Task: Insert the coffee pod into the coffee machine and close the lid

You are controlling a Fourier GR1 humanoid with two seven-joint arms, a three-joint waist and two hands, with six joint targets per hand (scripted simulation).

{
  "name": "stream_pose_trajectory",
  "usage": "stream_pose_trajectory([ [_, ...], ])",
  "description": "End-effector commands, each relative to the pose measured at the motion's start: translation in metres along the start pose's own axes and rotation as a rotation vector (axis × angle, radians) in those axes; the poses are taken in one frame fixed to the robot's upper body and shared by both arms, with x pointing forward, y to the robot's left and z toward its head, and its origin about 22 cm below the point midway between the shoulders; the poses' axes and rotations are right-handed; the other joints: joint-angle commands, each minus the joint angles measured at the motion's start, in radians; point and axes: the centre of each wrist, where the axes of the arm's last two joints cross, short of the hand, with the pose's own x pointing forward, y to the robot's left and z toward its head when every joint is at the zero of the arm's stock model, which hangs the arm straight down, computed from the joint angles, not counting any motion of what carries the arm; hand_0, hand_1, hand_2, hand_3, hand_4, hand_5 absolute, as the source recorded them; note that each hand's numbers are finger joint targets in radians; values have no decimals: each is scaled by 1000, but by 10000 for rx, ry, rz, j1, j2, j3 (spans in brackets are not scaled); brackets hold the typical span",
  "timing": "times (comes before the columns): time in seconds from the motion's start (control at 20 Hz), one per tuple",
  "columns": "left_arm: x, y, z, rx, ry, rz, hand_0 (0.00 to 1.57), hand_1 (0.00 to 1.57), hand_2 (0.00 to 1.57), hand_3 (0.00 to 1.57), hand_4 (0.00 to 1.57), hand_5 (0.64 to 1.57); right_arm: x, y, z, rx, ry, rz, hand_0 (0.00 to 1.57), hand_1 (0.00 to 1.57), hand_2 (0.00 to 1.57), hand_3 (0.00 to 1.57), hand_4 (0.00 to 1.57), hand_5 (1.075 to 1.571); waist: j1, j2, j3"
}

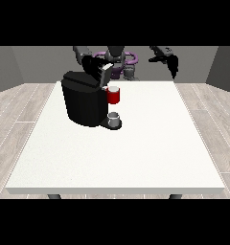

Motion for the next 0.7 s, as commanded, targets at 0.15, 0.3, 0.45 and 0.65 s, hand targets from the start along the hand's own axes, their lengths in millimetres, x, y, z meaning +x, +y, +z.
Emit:
stream_pose_trajectory([
  [0.15,-11,-3,4,-1,151,125,0,0,0,0,167,1571,10,34,-9,633,-275,612,0,0,0,0,215,1571,-55,-142,4],
  [0.3,-2,-13,0,-370,-271,209,0,0,0,0,0,1571,22,10,-22,500,-416,1203,0,0,0,0,149,1571,314,170,4],
  [0.45,2,-11,-2,-349,-333,194,0,0,0,0,196,1571,14,32,-18,694,-203,1157,0,0,0,0,110,1571,74,-194,4],
  [0.65,-16,-39,11,-532,-984,248,0,0,0,0,165,1571,41,23,-32,624,-711,709,0,0,0,0,125,1571,207,-101,3],
])
